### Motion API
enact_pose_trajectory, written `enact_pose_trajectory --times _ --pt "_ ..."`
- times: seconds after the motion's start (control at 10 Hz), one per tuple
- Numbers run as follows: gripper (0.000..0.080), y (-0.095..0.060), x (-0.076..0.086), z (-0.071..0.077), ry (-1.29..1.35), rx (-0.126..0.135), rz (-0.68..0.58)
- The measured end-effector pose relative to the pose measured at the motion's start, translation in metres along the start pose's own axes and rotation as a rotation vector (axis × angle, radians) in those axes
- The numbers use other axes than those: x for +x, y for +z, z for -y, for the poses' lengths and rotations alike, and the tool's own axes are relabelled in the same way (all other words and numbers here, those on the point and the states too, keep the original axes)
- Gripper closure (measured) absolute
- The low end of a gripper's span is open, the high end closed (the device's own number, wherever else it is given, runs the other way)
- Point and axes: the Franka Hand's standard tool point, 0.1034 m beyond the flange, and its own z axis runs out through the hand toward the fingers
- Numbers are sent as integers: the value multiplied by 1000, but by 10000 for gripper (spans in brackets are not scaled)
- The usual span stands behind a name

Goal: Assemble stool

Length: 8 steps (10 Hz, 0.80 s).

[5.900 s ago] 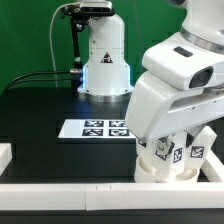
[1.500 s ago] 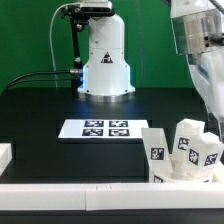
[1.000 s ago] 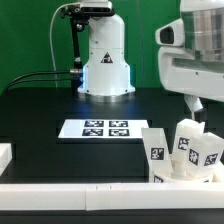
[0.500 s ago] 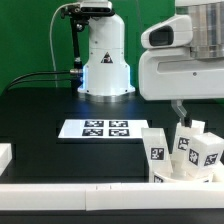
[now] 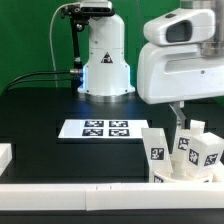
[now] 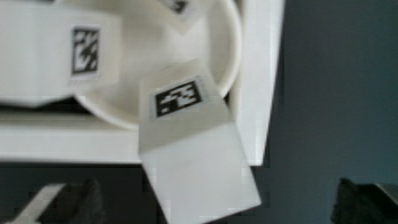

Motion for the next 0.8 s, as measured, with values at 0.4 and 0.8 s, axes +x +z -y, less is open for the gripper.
enact_pose_trajectory --times 0.4,0.8 --pt "150 2 -1 -6 -140 -17 -6" --pt "150 31 -2 -11 -56 -30 0"
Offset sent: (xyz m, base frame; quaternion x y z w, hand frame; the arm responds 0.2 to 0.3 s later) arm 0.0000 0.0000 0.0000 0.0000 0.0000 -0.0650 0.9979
